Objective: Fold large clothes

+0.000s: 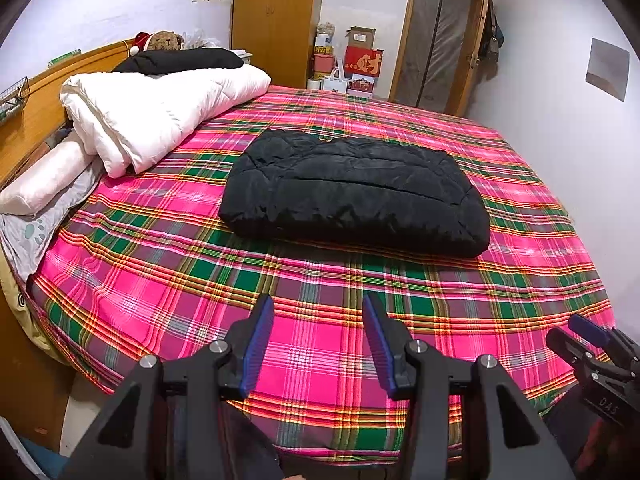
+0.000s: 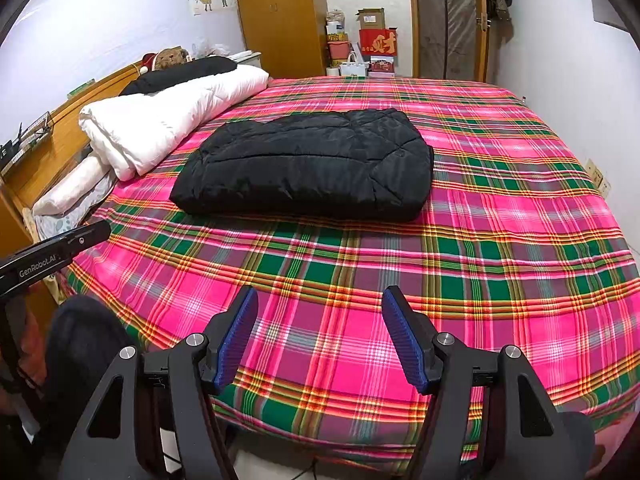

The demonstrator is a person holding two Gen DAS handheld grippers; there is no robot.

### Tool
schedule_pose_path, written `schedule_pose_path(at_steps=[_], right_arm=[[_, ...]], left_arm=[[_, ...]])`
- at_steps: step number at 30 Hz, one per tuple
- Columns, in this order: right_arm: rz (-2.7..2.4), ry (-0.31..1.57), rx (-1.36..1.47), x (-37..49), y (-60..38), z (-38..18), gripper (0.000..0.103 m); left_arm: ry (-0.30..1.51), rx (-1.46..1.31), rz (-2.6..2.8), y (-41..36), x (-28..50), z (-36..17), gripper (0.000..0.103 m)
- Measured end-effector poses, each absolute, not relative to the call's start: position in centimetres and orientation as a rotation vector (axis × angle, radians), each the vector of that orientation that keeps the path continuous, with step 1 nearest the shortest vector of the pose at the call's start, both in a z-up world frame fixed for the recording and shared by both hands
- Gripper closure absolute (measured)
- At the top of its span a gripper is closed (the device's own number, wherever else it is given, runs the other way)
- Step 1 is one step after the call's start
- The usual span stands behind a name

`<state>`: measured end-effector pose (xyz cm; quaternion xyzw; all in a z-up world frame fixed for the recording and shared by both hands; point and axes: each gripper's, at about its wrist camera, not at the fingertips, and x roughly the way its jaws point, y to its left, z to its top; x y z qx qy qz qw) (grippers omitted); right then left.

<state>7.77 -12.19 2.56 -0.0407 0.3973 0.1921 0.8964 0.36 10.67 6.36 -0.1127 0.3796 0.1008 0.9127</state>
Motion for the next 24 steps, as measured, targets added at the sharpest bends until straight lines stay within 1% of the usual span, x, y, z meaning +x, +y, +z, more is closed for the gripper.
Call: schedule_pose_path(at_steps=[15, 24], right_arm=[[0.394, 0.819, -0.092, 7.66, -12.13, 2.69, 0.038], [0.389, 0.819, -0.086, 7.83, -12.30, 2.72, 0.038]], left_arm=[[0.796, -0.243, 0.193, 10.49, 0.52, 6.40, 0.055], [0.769, -0.239, 0.208, 10.51, 0.43, 6.65, 0.055]])
